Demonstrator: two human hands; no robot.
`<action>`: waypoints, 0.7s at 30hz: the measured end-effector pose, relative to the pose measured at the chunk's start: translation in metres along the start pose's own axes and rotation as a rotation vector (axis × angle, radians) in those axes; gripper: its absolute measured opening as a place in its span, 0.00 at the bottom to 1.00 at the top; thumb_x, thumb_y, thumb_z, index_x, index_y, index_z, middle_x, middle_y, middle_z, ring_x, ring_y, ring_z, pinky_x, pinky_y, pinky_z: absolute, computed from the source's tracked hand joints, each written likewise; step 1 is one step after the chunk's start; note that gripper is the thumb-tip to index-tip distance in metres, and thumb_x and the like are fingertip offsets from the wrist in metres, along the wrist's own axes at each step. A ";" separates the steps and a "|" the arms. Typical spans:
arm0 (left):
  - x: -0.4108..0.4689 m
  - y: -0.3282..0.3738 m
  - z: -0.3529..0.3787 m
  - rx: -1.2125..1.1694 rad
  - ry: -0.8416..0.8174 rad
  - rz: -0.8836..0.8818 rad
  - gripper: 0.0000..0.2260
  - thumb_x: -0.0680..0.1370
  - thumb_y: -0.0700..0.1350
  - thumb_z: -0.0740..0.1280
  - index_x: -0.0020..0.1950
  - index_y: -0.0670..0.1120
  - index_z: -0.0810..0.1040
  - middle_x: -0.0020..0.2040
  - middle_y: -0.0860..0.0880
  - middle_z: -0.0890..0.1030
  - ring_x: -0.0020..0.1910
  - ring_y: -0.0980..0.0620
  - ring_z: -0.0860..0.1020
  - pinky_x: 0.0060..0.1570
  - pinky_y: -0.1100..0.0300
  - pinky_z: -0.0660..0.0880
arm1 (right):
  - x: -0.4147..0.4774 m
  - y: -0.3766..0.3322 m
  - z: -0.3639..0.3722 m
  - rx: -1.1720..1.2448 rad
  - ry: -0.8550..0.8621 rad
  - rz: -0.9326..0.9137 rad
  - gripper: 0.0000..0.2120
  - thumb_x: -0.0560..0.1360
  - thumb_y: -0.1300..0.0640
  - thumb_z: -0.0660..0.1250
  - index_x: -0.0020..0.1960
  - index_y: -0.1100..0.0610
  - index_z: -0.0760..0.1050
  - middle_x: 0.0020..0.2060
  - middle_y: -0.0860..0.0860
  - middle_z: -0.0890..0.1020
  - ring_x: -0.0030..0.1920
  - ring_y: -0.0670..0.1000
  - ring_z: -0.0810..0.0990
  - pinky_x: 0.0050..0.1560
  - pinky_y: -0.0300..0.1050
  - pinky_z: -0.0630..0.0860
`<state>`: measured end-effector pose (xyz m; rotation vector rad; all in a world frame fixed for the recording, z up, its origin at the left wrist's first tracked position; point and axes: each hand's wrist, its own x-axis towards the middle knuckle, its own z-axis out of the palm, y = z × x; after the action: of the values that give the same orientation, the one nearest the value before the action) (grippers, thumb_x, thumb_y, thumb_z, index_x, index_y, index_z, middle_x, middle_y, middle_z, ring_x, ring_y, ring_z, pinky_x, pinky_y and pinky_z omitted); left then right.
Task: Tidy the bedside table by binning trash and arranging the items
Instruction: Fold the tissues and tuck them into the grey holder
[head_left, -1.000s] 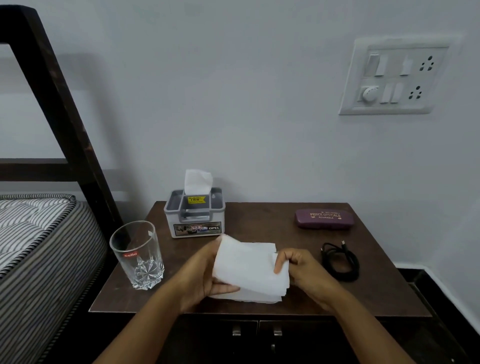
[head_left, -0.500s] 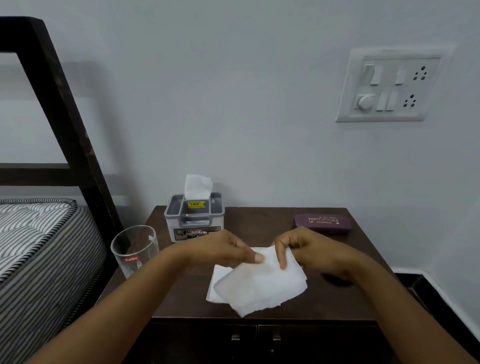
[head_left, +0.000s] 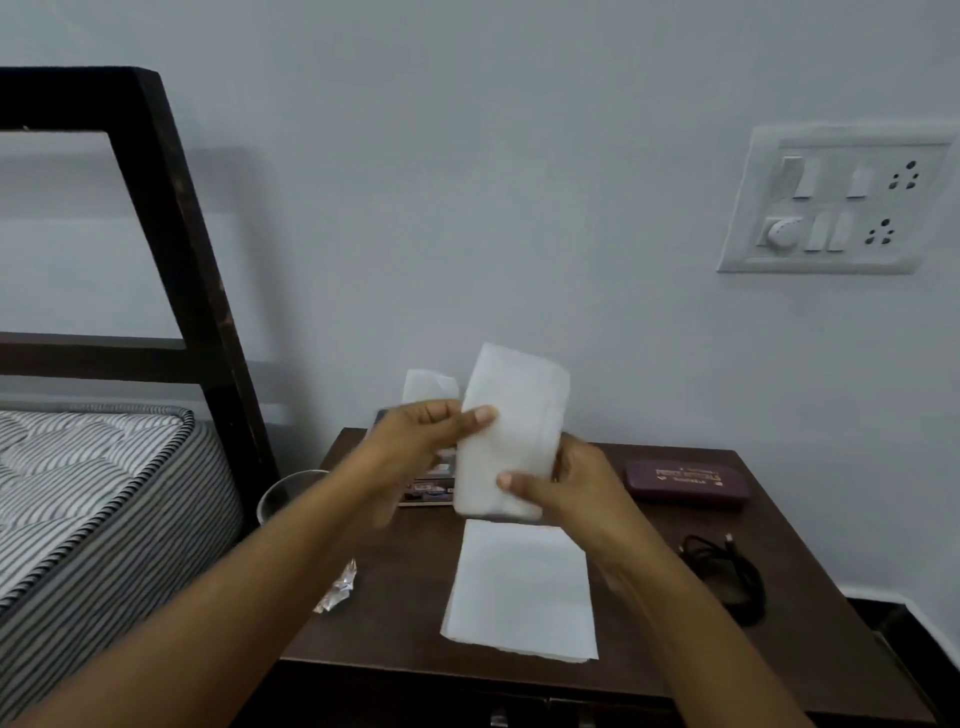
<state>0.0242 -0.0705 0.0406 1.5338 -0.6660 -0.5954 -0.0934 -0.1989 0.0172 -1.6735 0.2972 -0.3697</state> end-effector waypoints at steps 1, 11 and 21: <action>0.005 0.007 -0.011 0.027 0.024 0.013 0.09 0.69 0.49 0.71 0.40 0.43 0.80 0.36 0.50 0.83 0.35 0.56 0.79 0.35 0.67 0.74 | 0.015 0.000 0.004 -0.044 0.059 -0.032 0.14 0.71 0.61 0.71 0.57 0.55 0.78 0.47 0.47 0.85 0.48 0.47 0.84 0.46 0.39 0.80; 0.093 -0.004 -0.101 0.325 0.213 0.039 0.05 0.72 0.44 0.71 0.39 0.42 0.81 0.29 0.58 0.79 0.33 0.62 0.75 0.32 0.73 0.67 | 0.147 0.014 0.052 -0.496 0.100 -0.121 0.11 0.72 0.63 0.69 0.53 0.63 0.78 0.50 0.58 0.82 0.50 0.55 0.80 0.48 0.45 0.76; 0.118 -0.041 -0.121 0.386 0.139 0.073 0.04 0.72 0.40 0.71 0.37 0.46 0.81 0.30 0.60 0.83 0.33 0.67 0.79 0.36 0.75 0.73 | 0.167 0.061 0.076 -0.673 0.126 -0.206 0.15 0.70 0.59 0.72 0.55 0.57 0.73 0.46 0.54 0.81 0.53 0.58 0.76 0.54 0.56 0.76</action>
<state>0.1953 -0.0705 0.0104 1.8805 -0.7555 -0.3112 0.0913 -0.2050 -0.0404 -2.3562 0.3689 -0.5717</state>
